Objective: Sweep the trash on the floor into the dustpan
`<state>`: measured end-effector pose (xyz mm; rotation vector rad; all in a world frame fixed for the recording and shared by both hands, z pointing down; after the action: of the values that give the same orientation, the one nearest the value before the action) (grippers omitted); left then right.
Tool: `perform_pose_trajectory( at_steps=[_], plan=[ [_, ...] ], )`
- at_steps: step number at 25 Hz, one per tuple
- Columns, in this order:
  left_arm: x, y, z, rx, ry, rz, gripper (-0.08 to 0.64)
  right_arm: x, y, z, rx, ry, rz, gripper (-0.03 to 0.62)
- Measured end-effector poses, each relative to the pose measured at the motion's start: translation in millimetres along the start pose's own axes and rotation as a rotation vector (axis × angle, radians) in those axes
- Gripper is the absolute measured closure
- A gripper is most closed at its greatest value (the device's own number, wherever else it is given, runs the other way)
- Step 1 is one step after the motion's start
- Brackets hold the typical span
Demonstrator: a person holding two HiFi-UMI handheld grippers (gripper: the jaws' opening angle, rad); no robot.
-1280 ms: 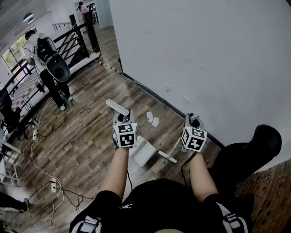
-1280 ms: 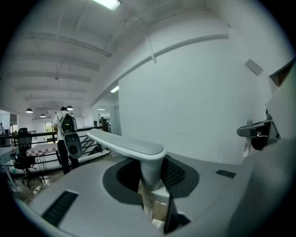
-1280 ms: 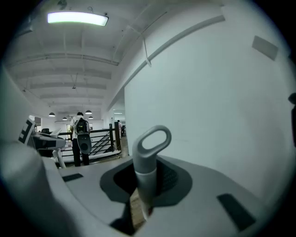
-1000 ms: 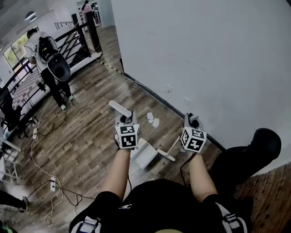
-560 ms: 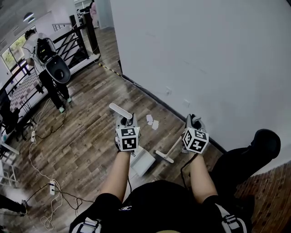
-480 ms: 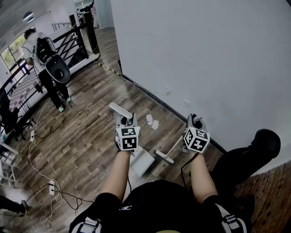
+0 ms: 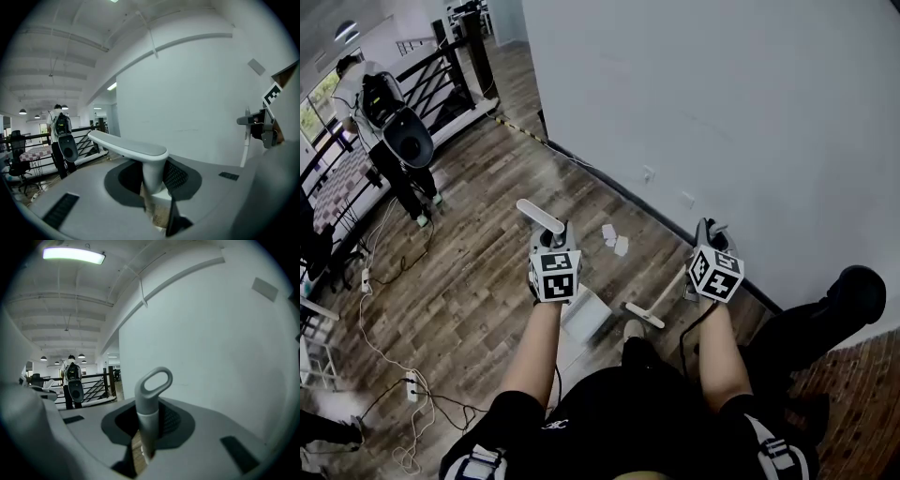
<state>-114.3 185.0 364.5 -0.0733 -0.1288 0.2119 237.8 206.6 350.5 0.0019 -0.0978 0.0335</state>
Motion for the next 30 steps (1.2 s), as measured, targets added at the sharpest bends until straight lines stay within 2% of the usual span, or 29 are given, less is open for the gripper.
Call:
perform_pose_trajectory(
  at_steps=[4, 9, 17, 26, 30],
  plan=[
    [-7.2, -37.6, 1.7, -0.003, -0.003, -0.028, 0.476, 6.7, -39.5, 7.8, -0.007, -0.005, 0.000, 0.526],
    [-16.1, -85.1, -1.3, -0.024, 0.002, -0.072, 0.474, 14.9, -81.1, 22.3, -0.065, -0.019, -0.045, 0.526],
    [-13.9, -162.6, -7.9, -0.047, 0.012, -0.137, 0.474, 37.9, -154.0, 39.6, -0.100, -0.047, -0.105, 0.525],
    [-14.9, -232.6, -22.9, -0.015, 0.038, -0.153, 0.474, 52.5, -226.2, 41.7, -0.077, -0.057, -0.143, 0.518],
    [-23.2, -258.6, -26.3, 0.031, 0.062, -0.165, 0.474, 55.1, -250.3, 43.7, -0.072, -0.054, -0.121, 0.518]
  ],
)
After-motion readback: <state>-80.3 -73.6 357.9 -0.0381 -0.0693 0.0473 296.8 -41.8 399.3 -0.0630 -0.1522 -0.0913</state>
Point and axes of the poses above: the fingertips, and each gripper's own axes: y backward along the fingers, x to its right, z out of its underside, the point moved 6 cm from there along y, backward along the fingers, and after that the axes turned 13 degrees about x, right-handed, at the moved point
